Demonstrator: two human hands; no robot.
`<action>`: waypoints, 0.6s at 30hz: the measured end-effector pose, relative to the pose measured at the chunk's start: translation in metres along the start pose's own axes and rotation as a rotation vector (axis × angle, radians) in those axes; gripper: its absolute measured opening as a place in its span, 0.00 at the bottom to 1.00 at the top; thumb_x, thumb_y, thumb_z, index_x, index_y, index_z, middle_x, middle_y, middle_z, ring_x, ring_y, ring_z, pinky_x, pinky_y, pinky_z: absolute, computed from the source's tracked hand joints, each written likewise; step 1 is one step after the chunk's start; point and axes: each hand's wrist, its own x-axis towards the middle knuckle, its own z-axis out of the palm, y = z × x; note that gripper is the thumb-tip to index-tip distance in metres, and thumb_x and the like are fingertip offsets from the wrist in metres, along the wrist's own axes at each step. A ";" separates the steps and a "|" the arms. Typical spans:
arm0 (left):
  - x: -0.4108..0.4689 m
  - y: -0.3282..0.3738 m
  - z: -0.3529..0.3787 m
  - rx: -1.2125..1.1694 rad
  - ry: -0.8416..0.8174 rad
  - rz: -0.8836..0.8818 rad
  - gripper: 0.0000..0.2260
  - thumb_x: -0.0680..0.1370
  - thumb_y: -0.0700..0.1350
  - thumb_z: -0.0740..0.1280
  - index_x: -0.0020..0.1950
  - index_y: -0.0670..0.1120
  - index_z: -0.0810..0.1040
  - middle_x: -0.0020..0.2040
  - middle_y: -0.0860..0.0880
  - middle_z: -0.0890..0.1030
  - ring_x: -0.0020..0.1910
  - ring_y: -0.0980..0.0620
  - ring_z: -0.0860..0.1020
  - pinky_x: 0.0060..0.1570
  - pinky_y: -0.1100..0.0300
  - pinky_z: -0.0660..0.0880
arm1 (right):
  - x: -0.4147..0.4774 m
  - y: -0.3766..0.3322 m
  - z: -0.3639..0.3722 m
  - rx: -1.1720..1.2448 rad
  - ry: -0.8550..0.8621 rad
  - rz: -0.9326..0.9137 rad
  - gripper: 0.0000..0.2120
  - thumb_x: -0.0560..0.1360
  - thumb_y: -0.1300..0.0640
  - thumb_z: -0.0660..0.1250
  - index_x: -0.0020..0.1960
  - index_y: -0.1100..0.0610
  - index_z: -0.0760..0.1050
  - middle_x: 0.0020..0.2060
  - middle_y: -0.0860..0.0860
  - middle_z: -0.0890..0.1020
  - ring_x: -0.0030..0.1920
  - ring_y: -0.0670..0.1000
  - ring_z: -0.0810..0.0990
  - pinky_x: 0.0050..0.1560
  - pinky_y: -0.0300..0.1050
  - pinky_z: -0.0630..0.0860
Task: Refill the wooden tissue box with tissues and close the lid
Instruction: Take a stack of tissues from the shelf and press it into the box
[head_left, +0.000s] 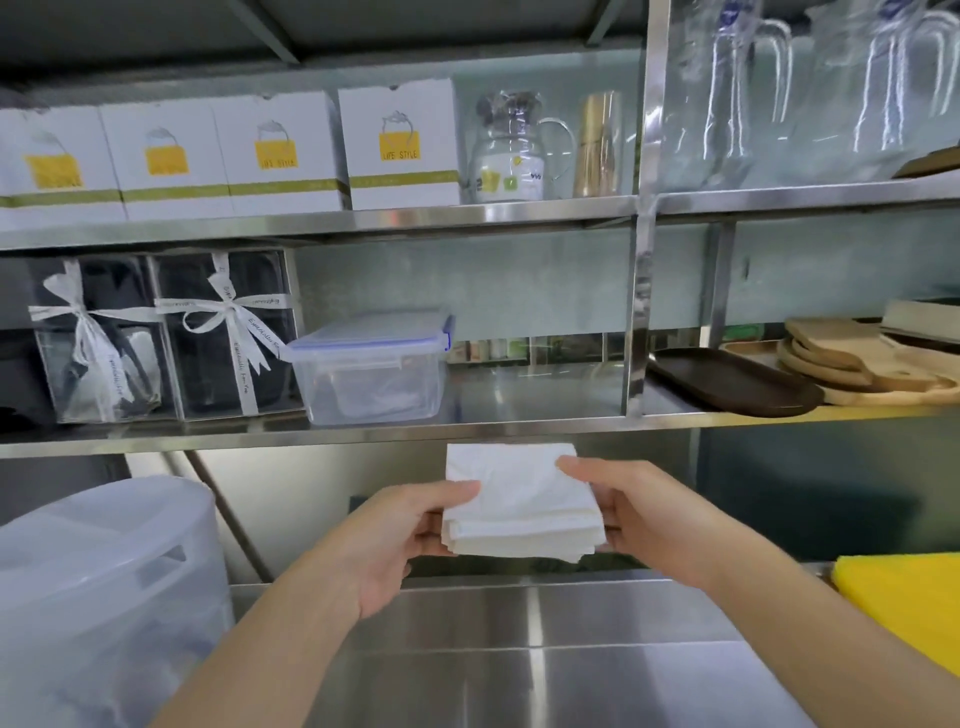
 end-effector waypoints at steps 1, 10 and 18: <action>-0.006 -0.003 0.002 0.000 0.018 0.011 0.08 0.71 0.48 0.69 0.44 0.45 0.84 0.44 0.47 0.85 0.39 0.51 0.78 0.52 0.62 0.65 | -0.008 0.005 0.003 0.013 0.021 0.046 0.19 0.70 0.48 0.70 0.54 0.60 0.80 0.56 0.62 0.82 0.52 0.62 0.79 0.56 0.52 0.72; -0.073 -0.047 0.032 -0.040 0.068 -0.053 0.07 0.72 0.46 0.68 0.40 0.45 0.84 0.37 0.51 0.84 0.31 0.56 0.76 0.38 0.63 0.66 | -0.081 0.036 0.015 0.133 0.107 0.281 0.12 0.67 0.51 0.73 0.46 0.58 0.79 0.44 0.56 0.79 0.41 0.52 0.77 0.46 0.45 0.70; -0.128 -0.081 0.049 -0.099 0.057 -0.169 0.08 0.72 0.45 0.68 0.48 0.43 0.81 0.43 0.46 0.82 0.33 0.54 0.75 0.29 0.69 0.73 | -0.139 0.060 0.030 0.127 0.082 0.310 0.10 0.69 0.52 0.71 0.46 0.56 0.77 0.49 0.57 0.77 0.47 0.54 0.76 0.52 0.47 0.74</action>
